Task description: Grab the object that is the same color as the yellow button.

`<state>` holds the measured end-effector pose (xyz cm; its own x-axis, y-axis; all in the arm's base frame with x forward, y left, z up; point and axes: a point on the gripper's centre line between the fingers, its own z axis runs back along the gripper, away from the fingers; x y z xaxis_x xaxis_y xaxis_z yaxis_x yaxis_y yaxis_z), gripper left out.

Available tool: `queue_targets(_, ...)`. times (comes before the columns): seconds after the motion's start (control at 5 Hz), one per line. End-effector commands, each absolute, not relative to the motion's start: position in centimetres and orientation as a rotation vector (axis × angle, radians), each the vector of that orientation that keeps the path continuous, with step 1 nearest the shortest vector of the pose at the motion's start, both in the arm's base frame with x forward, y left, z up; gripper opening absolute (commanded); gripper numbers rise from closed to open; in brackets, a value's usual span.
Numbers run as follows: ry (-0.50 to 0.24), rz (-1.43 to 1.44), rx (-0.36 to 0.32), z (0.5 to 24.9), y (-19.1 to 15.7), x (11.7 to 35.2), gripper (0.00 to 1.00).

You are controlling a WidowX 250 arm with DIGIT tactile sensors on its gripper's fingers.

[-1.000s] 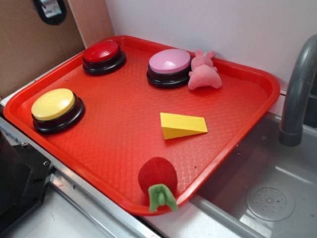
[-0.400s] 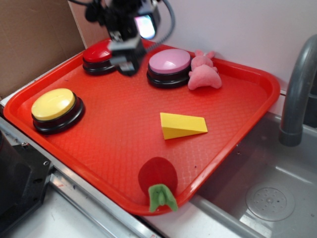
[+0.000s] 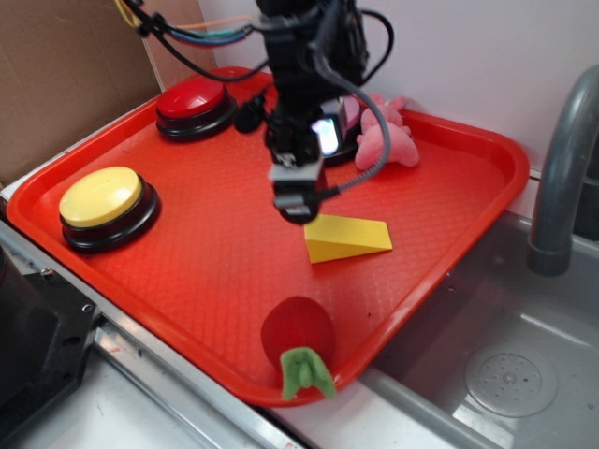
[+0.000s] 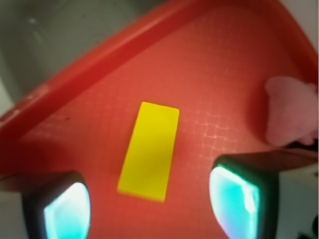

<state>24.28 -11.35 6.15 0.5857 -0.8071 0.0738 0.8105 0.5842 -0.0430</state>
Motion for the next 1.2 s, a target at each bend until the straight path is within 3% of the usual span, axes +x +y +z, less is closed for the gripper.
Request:
queue_targets(0.0, -0.018, -0.877, -0.038, 2.1, -13.3, 24.0, 1.00)
queue_targets(0.2, -0.011, -0.874, -0.032, 1.7, -13.4, 23.8, 1.00)
queue_targets(0.4, -0.038, -0.865, -0.014, 2.2, -13.8, 23.7, 0.00)
queue_targets(0.8, 0.019, -0.876, -0.017, 3.1, -13.8, 24.0, 0.00)
queue_targets(1.0, 0.029, -0.847, -0.088, 5.9, -13.5, 25.0, 0.00)
